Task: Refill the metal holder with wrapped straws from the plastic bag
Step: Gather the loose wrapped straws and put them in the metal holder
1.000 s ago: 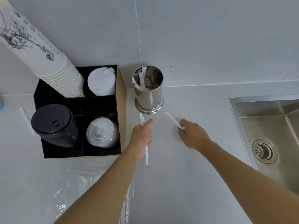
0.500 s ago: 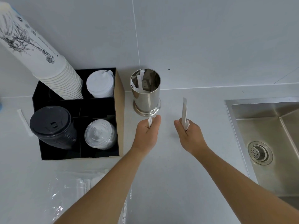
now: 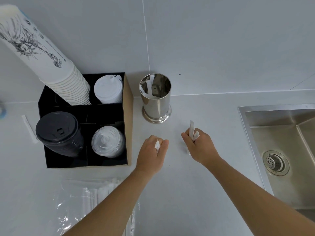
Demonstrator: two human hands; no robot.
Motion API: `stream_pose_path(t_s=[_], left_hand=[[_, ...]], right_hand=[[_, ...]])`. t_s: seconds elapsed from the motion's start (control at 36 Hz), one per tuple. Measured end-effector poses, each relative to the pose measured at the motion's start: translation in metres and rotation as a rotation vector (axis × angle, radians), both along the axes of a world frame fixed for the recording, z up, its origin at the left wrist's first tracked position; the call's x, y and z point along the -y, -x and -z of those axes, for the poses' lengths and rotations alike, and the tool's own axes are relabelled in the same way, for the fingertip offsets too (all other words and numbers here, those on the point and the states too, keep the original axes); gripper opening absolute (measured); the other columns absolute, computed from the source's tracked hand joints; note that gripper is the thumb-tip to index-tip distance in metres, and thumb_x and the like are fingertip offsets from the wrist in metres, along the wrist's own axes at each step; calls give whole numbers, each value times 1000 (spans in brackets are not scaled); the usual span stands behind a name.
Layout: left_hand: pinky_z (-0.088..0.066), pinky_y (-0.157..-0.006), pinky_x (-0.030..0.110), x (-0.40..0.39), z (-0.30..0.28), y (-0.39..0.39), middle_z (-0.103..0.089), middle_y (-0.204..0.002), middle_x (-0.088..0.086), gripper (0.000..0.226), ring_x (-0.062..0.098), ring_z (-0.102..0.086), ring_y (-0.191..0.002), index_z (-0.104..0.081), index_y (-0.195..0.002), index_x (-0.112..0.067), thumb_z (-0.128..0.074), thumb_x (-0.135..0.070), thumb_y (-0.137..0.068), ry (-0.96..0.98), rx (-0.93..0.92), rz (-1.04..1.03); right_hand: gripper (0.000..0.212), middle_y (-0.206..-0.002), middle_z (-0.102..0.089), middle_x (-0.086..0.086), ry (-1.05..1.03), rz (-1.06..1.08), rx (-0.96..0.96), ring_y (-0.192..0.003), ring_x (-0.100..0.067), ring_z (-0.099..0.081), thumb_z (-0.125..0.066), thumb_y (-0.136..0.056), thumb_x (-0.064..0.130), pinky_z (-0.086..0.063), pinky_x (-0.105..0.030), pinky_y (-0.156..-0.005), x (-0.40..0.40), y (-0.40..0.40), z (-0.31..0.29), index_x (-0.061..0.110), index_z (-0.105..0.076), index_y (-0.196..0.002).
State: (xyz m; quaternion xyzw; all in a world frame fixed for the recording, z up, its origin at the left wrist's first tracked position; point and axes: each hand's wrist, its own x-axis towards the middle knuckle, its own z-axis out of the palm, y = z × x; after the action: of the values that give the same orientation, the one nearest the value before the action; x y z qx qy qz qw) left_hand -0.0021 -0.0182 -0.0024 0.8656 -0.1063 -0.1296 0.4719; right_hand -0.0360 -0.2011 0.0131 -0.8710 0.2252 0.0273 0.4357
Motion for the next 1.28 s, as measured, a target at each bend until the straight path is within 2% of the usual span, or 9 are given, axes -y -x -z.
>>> stream_pose_path(t_s=[0.08,0.19,0.39,0.56,0.69,0.92,1.03,1.11,1.28], left_hand=[[-49,-72,32,-2,-1,-2,-57,-85,4,36,20,-59,-80,-62,-85,-7,-50,-39,-97,-46,-101,33],[-36,-61,8,-3,-7,-4,-52,-78,-4,23,9,-53,-72,-58,-74,-20,-57,-29,-95,-102,-154,79],[-35,-43,7,-9,-26,-7,-63,-62,-10,9,-2,-54,-50,-69,-77,-21,-66,-16,-83,-49,-204,64],[-37,-43,12,-14,-55,-21,-57,-49,-15,18,0,-49,-45,-61,-64,-27,-75,-20,-75,33,-196,12],[-51,-54,28,-21,-84,-37,-69,-63,6,11,14,-62,-56,-68,-69,-28,-75,-21,-74,116,-211,-42],[-61,-67,28,-34,-132,-67,-75,-74,-4,17,14,-73,-68,-73,-75,-23,-70,-7,-79,257,-166,-129],[-49,-51,11,-33,-159,-89,-73,-64,0,16,8,-69,-57,-71,-76,-20,-68,-5,-78,257,-73,-131],[-56,-59,19,-30,-172,-106,-73,-64,1,15,12,-70,-58,-71,-76,-18,-69,-4,-78,269,-33,-145],[-55,-57,22,-21,-175,-131,-74,-66,2,14,21,-74,-64,-71,-73,-17,-67,-4,-77,258,-59,-170]], right_hand=[[48,-70,-59,-11,-39,-11,-130,-59,-24,-53,-51,-95,46,-48,-38,-57,1,0,5,1,-63,-86],[47,-62,-57,1,-109,32,-157,-54,-16,-52,-48,-95,49,-42,-28,-52,1,0,5,9,-68,-80],[46,-57,-53,3,-86,12,-103,-47,-9,-48,-46,-96,49,-38,-14,-43,0,-4,-10,12,-64,-74],[32,-55,-62,-1,-194,10,-72,-42,-13,-62,-60,-91,40,-46,-18,-42,1,-16,-36,13,-64,-74],[19,-60,-71,0,-257,7,-26,-53,-16,-71,-62,-88,30,-51,-24,-46,4,-28,-71,26,-67,-70],[11,-65,-73,-2,-301,-22,106,-62,-22,-74,-64,-83,23,-60,-56,-75,9,-56,-132,19,-69,-75],[11,-62,-71,-1,-264,-32,184,-58,-22,-72,-63,-81,19,-62,-37,-59,9,-81,-161,20,-68,-70],[11,-56,-69,0,-204,-37,205,-50,-19,-70,-63,-81,17,-49,-18,-45,7,-99,-173,21,-66,-71],[8,-56,-70,0,-155,-23,163,-53,-18,-72,-61,-80,13,-52,-22,-49,1,-131,-176,12,-68,-76]])
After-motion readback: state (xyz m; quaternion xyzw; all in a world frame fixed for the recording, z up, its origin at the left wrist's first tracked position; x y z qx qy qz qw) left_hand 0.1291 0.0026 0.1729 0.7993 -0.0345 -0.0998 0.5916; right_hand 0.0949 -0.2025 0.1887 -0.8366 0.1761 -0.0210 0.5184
